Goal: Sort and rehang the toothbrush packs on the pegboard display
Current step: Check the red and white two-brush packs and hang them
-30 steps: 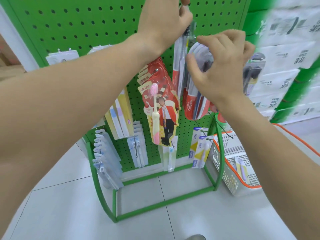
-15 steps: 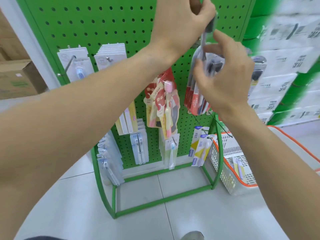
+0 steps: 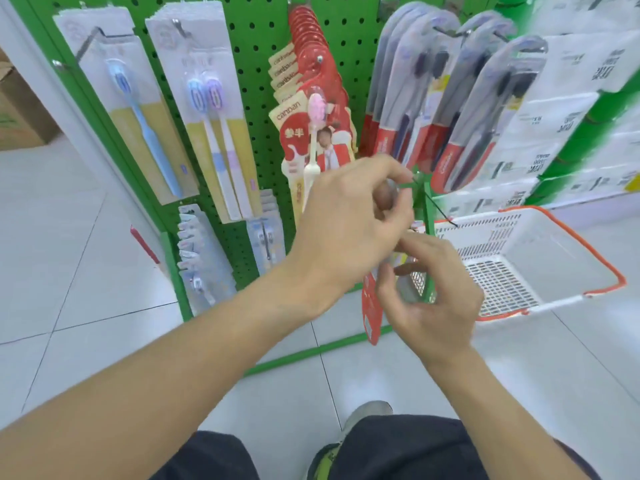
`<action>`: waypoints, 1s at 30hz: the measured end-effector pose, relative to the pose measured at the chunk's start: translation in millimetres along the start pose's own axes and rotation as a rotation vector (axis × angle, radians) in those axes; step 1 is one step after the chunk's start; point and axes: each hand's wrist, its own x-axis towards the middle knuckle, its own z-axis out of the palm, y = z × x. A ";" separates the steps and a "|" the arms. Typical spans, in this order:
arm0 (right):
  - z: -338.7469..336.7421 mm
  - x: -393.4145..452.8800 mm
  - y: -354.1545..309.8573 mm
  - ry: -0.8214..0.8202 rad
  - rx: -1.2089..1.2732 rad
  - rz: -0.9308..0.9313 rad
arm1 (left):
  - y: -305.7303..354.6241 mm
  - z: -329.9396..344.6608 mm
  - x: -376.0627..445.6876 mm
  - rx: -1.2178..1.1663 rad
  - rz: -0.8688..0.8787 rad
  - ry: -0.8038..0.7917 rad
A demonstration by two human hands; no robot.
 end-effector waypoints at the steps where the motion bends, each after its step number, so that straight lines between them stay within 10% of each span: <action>1: -0.3 -17.9 1.0 -0.026 0.011 0.038 | -6.8 3.3 -16.7 0.003 -0.032 -0.026; 12: 10.0 -156.6 -7.5 -0.420 0.027 0.586 | -101.5 -1.3 -181.9 -0.074 -0.788 -0.121; 18: 30.8 -182.6 -8.4 -0.605 0.228 1.114 | -131.0 -5.7 -241.4 -0.119 -0.932 -0.275; 30: 31.3 -243.4 -8.1 -0.612 0.197 1.385 | -152.6 11.4 -307.6 -0.236 -1.137 -0.530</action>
